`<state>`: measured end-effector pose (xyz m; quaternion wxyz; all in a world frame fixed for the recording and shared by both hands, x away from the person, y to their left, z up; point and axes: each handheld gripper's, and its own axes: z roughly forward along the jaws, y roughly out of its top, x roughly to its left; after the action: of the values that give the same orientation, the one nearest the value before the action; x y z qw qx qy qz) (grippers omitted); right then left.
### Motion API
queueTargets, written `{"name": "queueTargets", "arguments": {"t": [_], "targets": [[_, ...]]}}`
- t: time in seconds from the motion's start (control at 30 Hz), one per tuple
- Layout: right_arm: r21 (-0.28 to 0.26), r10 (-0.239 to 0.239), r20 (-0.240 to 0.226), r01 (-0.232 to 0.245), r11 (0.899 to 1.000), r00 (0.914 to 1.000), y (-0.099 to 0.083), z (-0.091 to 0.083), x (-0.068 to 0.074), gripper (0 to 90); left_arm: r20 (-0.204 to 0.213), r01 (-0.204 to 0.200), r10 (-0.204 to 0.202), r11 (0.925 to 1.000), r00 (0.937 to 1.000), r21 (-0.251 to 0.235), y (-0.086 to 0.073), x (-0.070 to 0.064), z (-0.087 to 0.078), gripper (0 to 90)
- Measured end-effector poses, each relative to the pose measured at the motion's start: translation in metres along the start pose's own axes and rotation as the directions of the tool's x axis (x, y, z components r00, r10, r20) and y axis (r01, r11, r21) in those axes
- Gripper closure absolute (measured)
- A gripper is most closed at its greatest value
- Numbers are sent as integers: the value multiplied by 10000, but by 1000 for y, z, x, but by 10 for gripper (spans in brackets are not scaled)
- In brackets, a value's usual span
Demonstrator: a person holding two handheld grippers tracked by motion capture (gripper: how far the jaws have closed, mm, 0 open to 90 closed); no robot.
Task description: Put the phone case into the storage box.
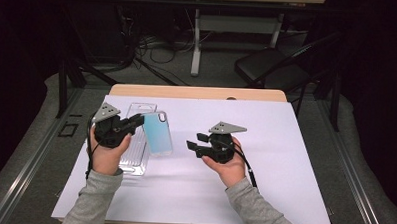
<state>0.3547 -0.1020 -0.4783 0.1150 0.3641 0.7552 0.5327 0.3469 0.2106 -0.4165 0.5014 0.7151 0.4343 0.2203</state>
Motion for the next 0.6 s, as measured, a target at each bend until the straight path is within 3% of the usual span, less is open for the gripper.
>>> {"name": "queueTargets", "arguments": {"t": [0.2,0.6], "targets": [[-100,-136,-250,133,9999,9996,1,0,0,464,-145,-61,59,9999,9999,-155,3,4,-7,831],[-157,-20,250,24,9999,9997,3,-3,-6,360,-403,39,-51,9996,9992,-295,6,16,-17,831]]}}
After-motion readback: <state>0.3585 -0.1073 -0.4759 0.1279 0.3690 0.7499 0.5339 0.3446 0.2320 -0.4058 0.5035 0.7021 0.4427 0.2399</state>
